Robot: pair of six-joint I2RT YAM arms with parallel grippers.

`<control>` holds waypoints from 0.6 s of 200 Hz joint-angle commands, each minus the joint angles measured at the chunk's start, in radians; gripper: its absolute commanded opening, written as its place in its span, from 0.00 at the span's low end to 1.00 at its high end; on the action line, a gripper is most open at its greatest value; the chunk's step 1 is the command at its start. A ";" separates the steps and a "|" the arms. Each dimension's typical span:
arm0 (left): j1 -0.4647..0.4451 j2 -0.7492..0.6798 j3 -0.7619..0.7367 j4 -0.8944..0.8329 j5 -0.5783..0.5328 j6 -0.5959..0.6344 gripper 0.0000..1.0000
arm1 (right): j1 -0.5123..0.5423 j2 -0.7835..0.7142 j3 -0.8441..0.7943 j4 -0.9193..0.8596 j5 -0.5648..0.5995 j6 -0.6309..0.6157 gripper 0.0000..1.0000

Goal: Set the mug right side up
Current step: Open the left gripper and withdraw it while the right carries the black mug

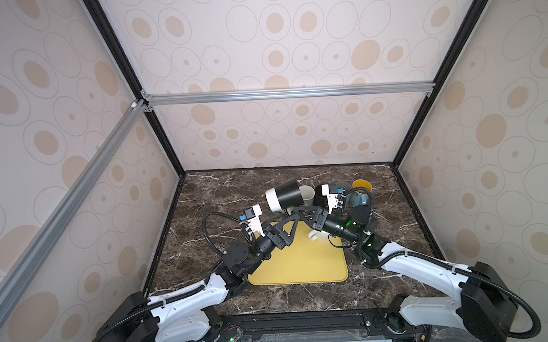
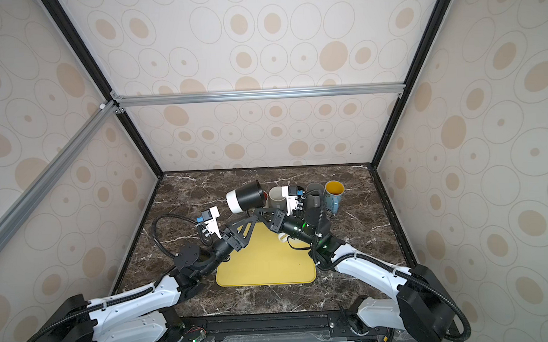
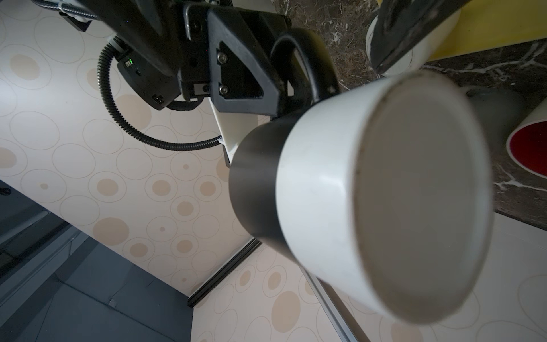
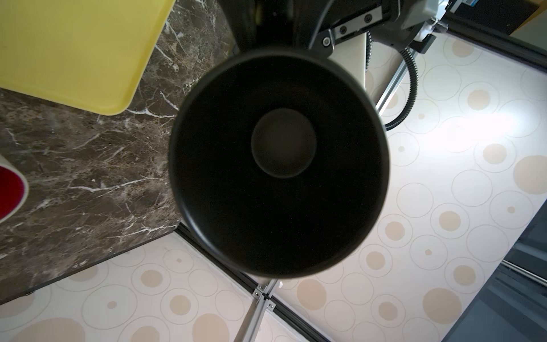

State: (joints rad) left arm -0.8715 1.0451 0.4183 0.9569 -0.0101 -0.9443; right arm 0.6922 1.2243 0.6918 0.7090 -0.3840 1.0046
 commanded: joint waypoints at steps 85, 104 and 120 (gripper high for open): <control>0.002 -0.492 -0.056 -0.668 -0.409 0.197 1.00 | -0.042 -0.007 0.280 -0.368 0.052 -0.192 0.00; 0.004 -0.569 -0.096 -0.719 -0.465 0.184 1.00 | -0.017 0.027 0.346 -0.471 0.107 -0.250 0.00; 0.003 -0.600 -0.101 -0.761 -0.486 0.180 1.00 | 0.021 0.069 0.426 -0.588 0.186 -0.318 0.00</control>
State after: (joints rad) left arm -0.8711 0.4862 0.3244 0.3153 -0.3870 -0.7692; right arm 0.6659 1.2579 0.9974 0.2207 -0.3012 0.8021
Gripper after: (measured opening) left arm 0.997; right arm 0.167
